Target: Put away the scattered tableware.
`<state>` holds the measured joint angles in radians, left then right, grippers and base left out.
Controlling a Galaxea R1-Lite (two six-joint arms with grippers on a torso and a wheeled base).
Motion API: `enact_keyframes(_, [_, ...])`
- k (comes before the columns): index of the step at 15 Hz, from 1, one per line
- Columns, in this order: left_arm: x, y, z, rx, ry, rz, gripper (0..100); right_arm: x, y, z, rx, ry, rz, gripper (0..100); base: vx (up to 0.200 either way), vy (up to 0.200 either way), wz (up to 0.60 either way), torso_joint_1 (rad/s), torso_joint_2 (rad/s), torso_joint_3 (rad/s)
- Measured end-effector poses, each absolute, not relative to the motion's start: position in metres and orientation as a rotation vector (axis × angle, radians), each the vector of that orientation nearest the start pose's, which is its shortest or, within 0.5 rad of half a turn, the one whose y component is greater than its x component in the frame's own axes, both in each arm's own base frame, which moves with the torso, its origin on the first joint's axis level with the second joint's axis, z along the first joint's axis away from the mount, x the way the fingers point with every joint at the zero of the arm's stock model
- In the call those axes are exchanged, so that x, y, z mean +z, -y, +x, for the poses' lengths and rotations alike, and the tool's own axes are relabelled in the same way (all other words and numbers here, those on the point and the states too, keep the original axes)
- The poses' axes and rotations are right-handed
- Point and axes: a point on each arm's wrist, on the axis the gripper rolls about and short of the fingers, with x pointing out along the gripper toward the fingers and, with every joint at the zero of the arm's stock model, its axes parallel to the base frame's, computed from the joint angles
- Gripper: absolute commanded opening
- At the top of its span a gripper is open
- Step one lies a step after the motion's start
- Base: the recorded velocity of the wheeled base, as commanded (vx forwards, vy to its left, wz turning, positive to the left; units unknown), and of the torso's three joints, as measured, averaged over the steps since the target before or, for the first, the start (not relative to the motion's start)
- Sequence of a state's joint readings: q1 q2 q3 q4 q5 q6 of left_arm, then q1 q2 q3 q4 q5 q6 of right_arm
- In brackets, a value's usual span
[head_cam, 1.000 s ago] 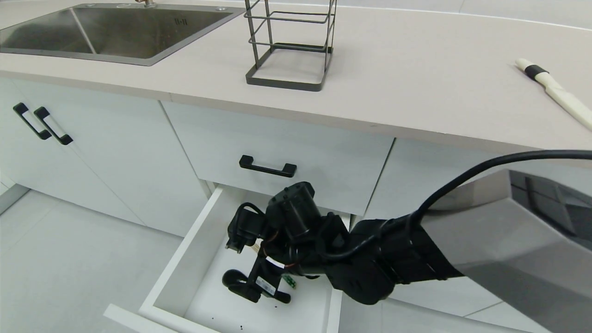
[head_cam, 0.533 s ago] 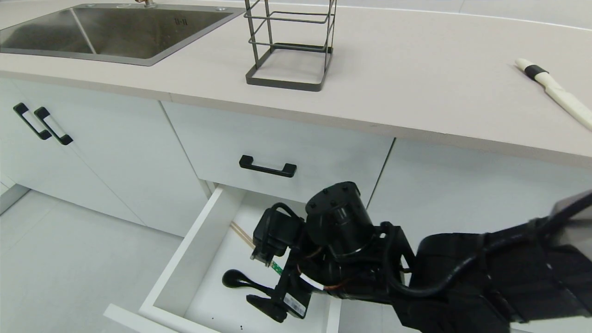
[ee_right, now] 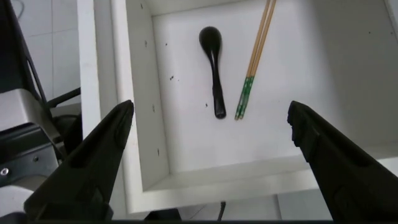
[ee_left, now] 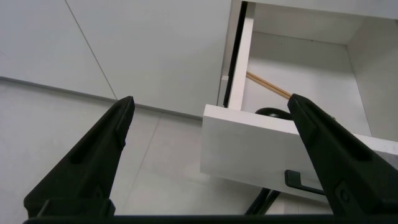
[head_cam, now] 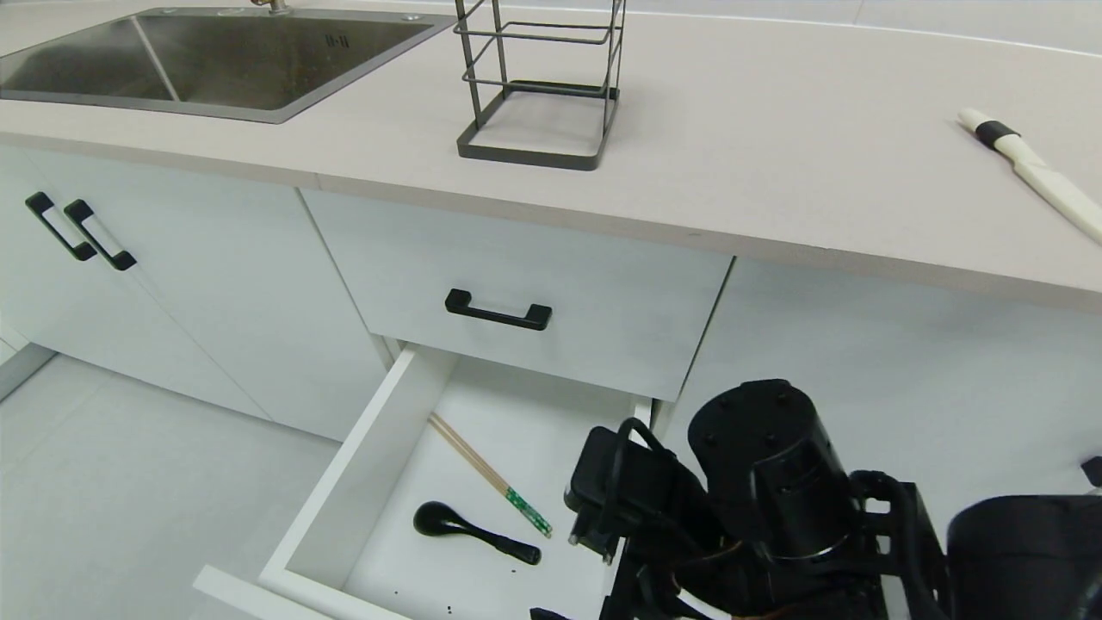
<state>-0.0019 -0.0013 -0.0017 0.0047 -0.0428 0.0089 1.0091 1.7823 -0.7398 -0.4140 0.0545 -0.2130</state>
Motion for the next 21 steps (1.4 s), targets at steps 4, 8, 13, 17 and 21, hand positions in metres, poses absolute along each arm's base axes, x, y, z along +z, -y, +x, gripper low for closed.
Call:
enact_keyframes(4, [0.075, 0.001, -0.023, -0.045, -0.002, 0.009, 100, 0.129, -0.228, 0.143, 1.043, -0.503, -0.474, 100, 0.0, 0.0, 0.0, 0.0, 0.0, 0.0])
enact_keyframes(8, [0.075, 0.001, -0.023, -0.045, -0.002, 0.008, 100, 0.146, -0.211, 0.132, 1.024, -0.438, -0.449, 100, 0.0, 0.0, 0.0, 0.0, 0.0, 0.0])
enact_keyframes(13, [0.075, 0.001, -0.023, -0.045, -0.002, 0.008, 100, 0.148, -0.181, 0.135, 0.948, -0.393, -0.396, 100, 0.0, 0.0, 0.0, 0.0, 0.0, 0.0])
enact_keyframes(17, [0.075, 0.001, -0.023, -0.045, -0.002, 0.009, 100, 0.14, -0.151, 0.117, 0.927, -0.394, -0.391, 100, 0.0, 0.0, 0.0, 0.0, 0.0, 0.0])
enact_keyframes(21, [0.075, 0.001, -0.023, -0.045, -0.002, 0.009, 100, 0.145, -0.143, 0.114, 0.911, -0.366, -0.376, 100, 0.0, 0.0, 0.0, 0.0, 0.0, 0.0])
